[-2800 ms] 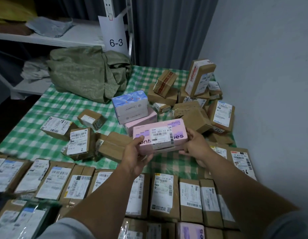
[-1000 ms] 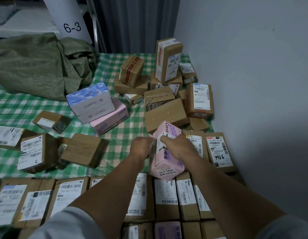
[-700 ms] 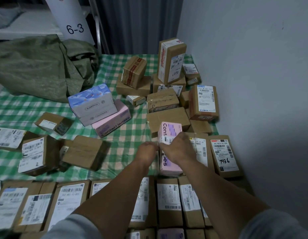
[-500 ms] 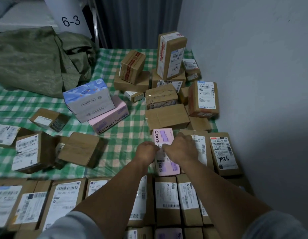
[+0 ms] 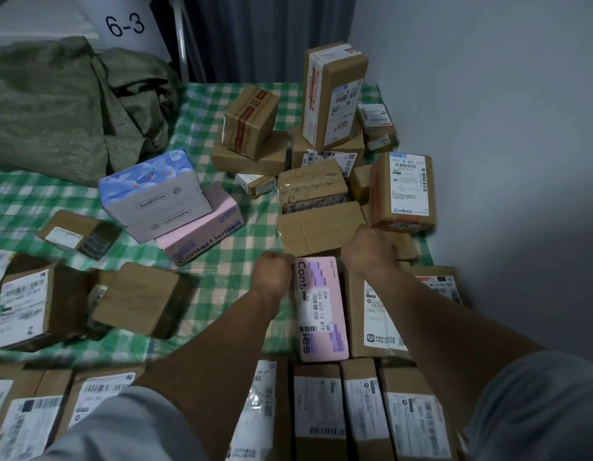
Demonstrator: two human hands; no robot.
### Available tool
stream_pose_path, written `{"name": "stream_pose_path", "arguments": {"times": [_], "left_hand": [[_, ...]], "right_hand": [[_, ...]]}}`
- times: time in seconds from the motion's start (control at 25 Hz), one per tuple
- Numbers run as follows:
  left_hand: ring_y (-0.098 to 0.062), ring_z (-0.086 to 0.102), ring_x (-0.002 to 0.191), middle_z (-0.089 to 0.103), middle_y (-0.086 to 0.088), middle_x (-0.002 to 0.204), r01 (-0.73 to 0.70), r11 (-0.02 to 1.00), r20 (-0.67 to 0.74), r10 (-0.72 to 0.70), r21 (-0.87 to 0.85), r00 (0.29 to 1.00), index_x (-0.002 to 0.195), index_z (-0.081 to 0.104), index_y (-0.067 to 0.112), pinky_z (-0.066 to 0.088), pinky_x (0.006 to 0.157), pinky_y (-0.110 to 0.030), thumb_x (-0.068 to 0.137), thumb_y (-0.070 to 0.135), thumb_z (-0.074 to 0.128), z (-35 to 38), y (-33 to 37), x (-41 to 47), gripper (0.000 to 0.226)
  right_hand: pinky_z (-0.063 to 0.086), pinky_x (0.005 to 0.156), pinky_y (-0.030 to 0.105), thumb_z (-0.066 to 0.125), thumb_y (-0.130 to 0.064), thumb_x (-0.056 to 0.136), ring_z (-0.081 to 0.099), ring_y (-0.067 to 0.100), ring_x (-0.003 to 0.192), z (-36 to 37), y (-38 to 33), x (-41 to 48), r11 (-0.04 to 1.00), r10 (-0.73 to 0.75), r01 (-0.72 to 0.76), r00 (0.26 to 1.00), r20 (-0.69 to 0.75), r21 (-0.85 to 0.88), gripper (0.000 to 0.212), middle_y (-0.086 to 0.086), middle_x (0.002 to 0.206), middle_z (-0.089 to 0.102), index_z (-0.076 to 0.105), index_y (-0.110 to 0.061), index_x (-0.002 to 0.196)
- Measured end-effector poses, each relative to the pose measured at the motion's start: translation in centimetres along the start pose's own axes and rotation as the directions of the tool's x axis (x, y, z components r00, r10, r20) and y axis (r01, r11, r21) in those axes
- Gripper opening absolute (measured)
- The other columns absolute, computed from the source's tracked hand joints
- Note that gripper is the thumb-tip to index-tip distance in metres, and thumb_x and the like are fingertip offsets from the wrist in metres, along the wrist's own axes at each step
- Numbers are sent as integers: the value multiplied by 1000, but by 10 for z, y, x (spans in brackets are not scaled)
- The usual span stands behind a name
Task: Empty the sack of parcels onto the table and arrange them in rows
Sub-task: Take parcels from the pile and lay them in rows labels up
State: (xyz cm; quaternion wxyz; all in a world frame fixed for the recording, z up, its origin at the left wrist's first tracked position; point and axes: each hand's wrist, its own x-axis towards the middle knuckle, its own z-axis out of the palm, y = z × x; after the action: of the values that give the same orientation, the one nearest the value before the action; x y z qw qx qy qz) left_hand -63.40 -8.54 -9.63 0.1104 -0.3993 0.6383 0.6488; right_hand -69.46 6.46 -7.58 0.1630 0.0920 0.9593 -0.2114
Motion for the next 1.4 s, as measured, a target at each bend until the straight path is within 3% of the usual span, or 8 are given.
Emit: {"name": "stream_pose_path", "arguments": {"times": [0.16,0.36,0.68,0.96,1.08,1.2,1.32,1.4], "left_hand": [[-17,61,74,65,-8,96,38,998,9,-38,-44,999,139,46,6,47,63,-29,98,16,56,13,7,27,43],[-17,58,49,65,-7,67,68,997,16,-68,-47,998,96,58,7,40,46,-23,90,8,64,24,6,45,9],[-14,58,59,66,-5,79,-7,992,-59,0,-123,998,93,61,10,44,40,-16,95,1,57,12,11,34,10],[-10,56,75,64,1,89,-131,979,-91,117,-155,989,108,61,16,41,63,-26,97,3,51,-19,25,3,20],[-14,60,77,69,-5,90,-155,971,-79,143,-184,987,106,66,15,40,62,-27,91,2,55,-36,34,-21,23],[-18,62,98,70,-3,110,-224,955,-87,211,-196,974,122,64,18,44,70,-29,89,8,61,-59,33,-49,35],[-15,65,93,70,-6,104,-411,904,-101,401,-118,911,118,62,4,52,70,-28,86,3,70,-83,24,-80,33],[-9,62,86,63,2,98,-515,855,-100,509,-53,855,112,56,9,57,76,-36,79,-5,74,-98,19,-100,40]], "right_hand": [[40,105,43,53,-22,93,44,41,131,7,5,35,998,65,-65,998,20,16,48,21,141,49,48,-7,139],[48,98,41,55,-29,89,54,39,121,15,12,55,995,101,-101,995,-3,12,44,17,131,59,56,-9,129],[47,81,34,61,-29,89,58,35,110,18,9,53,953,162,-161,987,17,256,37,14,122,61,59,-10,120],[54,89,40,61,-30,83,61,37,104,-8,-22,13,928,106,-89,994,-27,363,34,14,115,63,62,-8,109],[52,75,33,61,-29,84,61,32,93,-25,-35,-13,915,78,-56,996,-38,400,27,12,114,61,61,-10,104],[41,62,26,62,-24,86,59,27,86,-44,-49,-50,896,45,-23,998,-41,443,16,13,112,60,59,-13,96],[54,83,38,60,-24,80,59,30,94,-57,-65,-93,878,2,24,999,-54,478,8,10,105,61,57,-19,86],[55,87,48,59,-27,74,61,29,93,-61,-76,-120,884,-16,46,998,-68,466,13,6,101,61,57,-22,86]]}}
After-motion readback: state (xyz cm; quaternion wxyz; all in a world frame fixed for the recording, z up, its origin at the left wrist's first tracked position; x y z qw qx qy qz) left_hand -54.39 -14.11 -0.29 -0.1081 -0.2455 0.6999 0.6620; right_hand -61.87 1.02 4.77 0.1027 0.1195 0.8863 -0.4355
